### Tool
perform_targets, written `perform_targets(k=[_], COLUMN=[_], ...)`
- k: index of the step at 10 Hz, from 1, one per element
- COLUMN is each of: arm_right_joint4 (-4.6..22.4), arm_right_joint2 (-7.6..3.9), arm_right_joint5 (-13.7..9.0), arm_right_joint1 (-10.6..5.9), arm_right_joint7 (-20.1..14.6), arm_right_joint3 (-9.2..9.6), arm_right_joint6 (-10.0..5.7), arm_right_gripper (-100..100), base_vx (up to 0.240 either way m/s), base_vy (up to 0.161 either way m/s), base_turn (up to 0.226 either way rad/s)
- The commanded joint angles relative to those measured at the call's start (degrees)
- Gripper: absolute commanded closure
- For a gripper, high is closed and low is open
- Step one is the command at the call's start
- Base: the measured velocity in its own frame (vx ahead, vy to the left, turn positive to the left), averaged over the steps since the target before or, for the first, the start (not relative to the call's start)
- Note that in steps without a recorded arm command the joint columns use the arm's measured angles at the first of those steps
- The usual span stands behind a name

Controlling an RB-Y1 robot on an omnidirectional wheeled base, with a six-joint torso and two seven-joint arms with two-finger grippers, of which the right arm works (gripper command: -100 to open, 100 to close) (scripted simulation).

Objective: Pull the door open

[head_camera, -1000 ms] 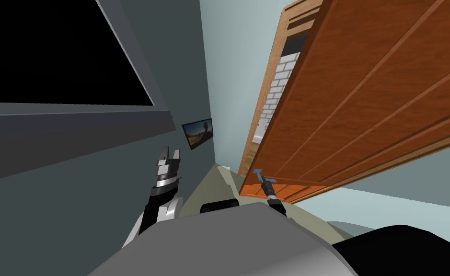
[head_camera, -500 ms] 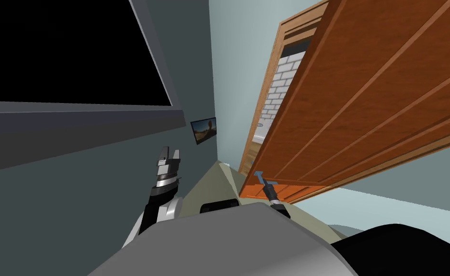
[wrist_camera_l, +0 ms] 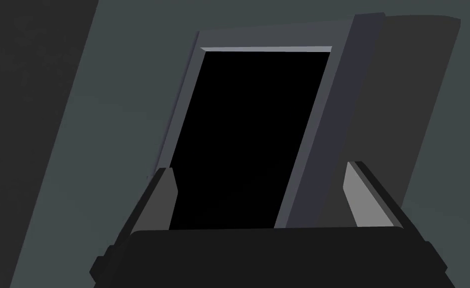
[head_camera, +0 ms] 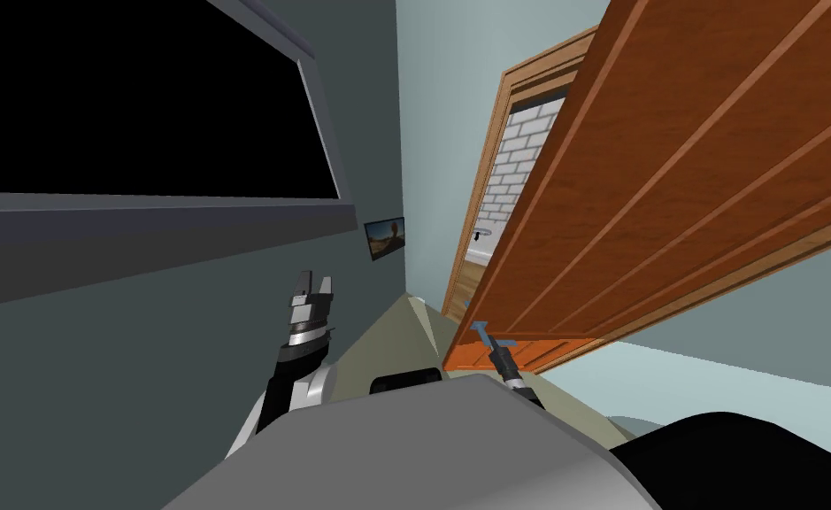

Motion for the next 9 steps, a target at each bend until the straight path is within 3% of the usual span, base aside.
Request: perform_targets(k=[1, 5, 6, 9], arm_right_joint4=[0.63, 2.35, 2.35, 3.85], arm_right_joint2=[-0.01, -0.06, -0.06, -0.09], arm_right_joint5=[-0.24, -0.90, -0.90, -1.47], arm_right_joint1=[-1.65, -6.18, -6.18, -10.12], arm_right_joint7=[0.30, 1.12, 1.12, 1.84], arm_right_joint3=[0.90, 3.35, 3.35, 5.49], arm_right_joint6=[0.73, 2.71, 2.71, 4.44], arm_right_gripper=[100, 100, 100, 100], base_vx=[-0.145, -0.246, -0.172, -0.197], base_vy=[-0.010, -0.029, -0.007, -0.040], base_turn=[0.026, 0.041, 0.005, 0.037])
